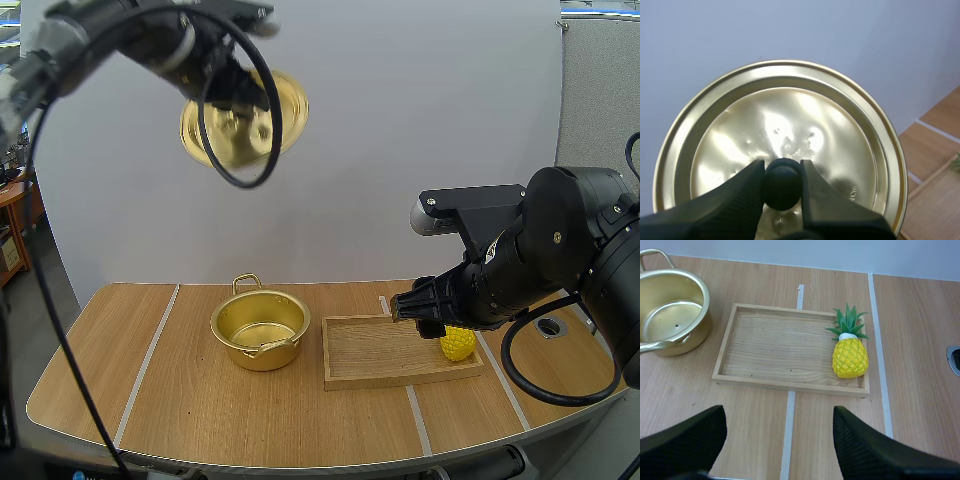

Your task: Open the pot, put the pineapple inside, and close it

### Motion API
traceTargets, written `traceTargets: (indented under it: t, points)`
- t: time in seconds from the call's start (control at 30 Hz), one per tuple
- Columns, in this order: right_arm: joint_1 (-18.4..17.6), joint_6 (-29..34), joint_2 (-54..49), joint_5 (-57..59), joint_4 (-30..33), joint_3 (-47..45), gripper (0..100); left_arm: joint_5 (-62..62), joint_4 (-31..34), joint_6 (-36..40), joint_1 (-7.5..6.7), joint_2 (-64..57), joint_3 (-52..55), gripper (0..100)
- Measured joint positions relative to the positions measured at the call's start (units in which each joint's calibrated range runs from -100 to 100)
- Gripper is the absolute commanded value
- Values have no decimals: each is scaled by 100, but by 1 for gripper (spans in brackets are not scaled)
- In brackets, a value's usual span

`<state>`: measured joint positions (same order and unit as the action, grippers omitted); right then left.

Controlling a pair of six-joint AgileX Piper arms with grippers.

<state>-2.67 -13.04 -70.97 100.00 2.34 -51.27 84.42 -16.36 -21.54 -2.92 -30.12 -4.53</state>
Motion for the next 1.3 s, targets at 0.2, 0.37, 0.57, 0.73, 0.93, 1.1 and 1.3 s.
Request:
traceTargets:
  t: [0.2, 0.37, 0.57, 0.73, 0.93, 1.1, 1.3]
  points:
    - [0, 0, 0, 0, 0, 0, 100, 45, 409, 229, 0, -247, -910, 0]
    - [0, 0, 0, 0, 0, 0, 100, -112, 978, 669, 0, -260, -1569, 0]
    - [0, 0, 0, 0, 0, 0, 100, -588, 1018, 982, 0, -260, -1931, 0]
    - [0, 101, 25, 0, 105, 0, 100, -953, 1028, 1006, 0, -260, -1974, 0]
    - [0, 439, 416, 0, 685, 0, 100, -1495, 1028, 1006, 0, -260, -1974, 0]
    - [0, 548, 980, -56, 893, 0, 100, -1530, 1028, 1006, 0, -260, -1974, 0]
    - [0, 690, 1580, -411, 1061, 0, 100, -1546, 1028, 1006, 0, -260, -1974, 0]
